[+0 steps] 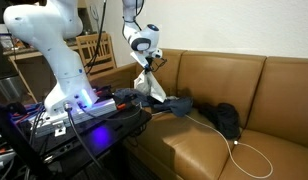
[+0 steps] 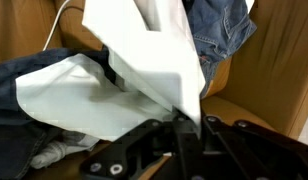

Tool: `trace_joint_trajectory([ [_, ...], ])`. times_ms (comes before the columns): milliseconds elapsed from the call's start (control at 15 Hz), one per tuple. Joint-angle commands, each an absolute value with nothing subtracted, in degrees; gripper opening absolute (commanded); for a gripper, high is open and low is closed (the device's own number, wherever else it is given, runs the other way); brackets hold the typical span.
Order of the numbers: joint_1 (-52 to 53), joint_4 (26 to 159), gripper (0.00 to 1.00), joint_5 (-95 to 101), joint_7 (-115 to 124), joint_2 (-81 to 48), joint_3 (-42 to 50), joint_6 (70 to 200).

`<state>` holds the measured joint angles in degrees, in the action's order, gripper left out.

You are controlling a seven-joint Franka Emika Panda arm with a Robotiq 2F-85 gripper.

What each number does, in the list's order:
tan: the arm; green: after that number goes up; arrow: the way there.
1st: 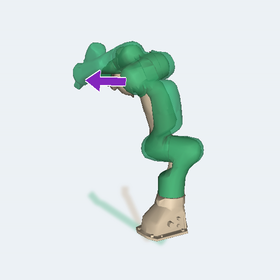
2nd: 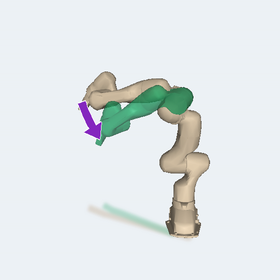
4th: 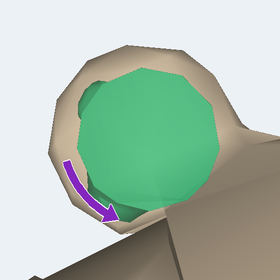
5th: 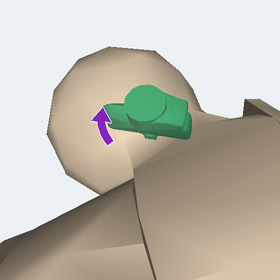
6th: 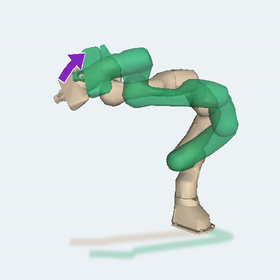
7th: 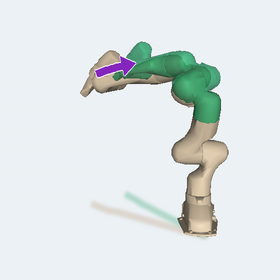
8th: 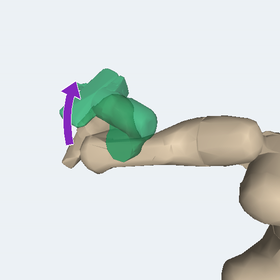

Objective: Take the cloth and put it on the shoulder of the couch

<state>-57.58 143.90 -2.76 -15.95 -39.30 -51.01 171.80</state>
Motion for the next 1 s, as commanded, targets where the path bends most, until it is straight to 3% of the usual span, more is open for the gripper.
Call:
trace_joint_trajectory([
  [0, -55.1, 148.8, 0.02, 1.1, -19.7, -38.2, -50.5, 171.2],
  [333, -64.3, 161.2, 0.02, 9.6, -28.3, -37.8, -57.2, 177.7],
  [467, -60.1, 158.0, 0.02, 10.7, -24.0, -39.4, -54.6, 176.2],
  [533, -61.1, 159.1, 0.10, 11.8, -23.7, -39.4, -54.8, 176.7],
  [733, -60.4, 158.3, 0.10, 11.7, -23.5, -39.6, -54.4, 176.6],
  [800, -59.4, 157.5, 0.02, 11.3, -22.9, -39.2, -52.3, 180.0],
  [933, -60.5, 159.7, 0.02, 12.8, -22.0, -35.3, -52.2, 187.1],
])
